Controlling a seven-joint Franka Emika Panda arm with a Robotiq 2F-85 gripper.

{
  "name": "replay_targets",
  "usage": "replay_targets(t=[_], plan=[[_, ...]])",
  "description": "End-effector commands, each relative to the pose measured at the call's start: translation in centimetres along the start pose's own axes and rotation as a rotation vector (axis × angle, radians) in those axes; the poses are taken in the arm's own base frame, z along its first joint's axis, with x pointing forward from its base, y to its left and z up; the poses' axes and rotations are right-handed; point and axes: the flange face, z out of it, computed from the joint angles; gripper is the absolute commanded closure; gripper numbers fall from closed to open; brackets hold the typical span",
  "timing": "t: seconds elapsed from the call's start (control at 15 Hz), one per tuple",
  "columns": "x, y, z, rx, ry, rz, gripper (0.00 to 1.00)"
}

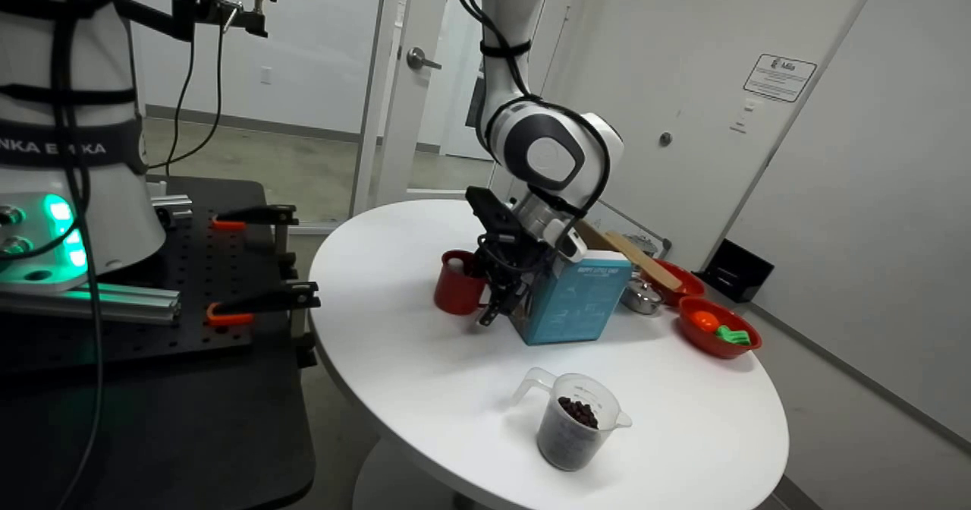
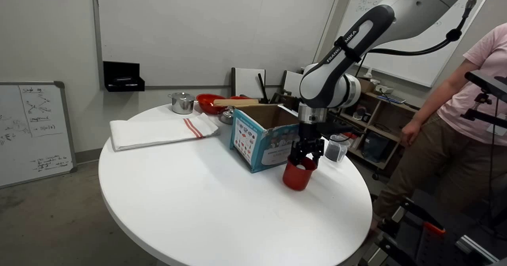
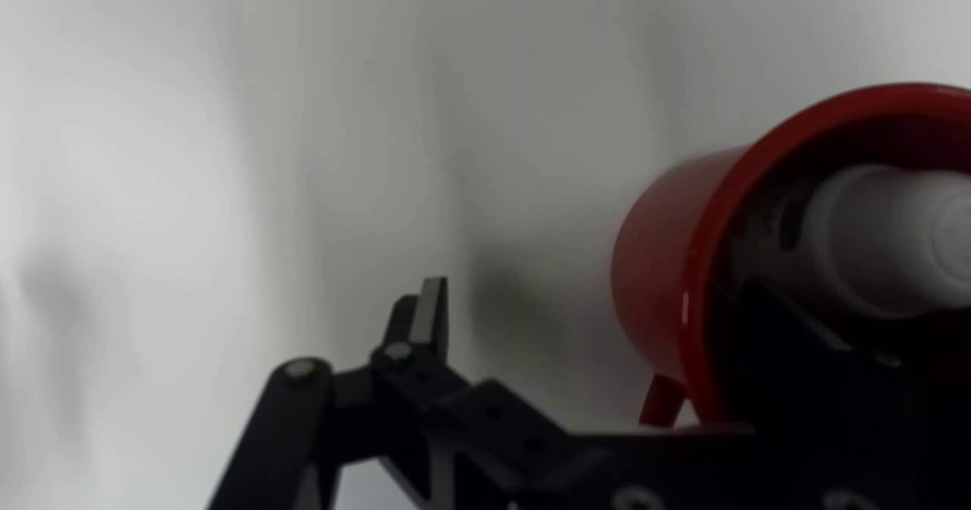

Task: Move the red mug from the left to the right

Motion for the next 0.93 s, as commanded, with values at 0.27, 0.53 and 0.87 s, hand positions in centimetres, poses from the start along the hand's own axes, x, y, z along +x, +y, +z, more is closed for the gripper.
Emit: replay_targets(t=[0.27,0.53,0.87], plan=[[1.4,-0.9,-1.2,0.023,0.006,-0.027,0.65],[0.6,-2.1,-1.1,0.036,-0.046,-0.073,0.95],[-1.2,-3.2,-2.2,0.042,-0.076,-0.145,0.98]])
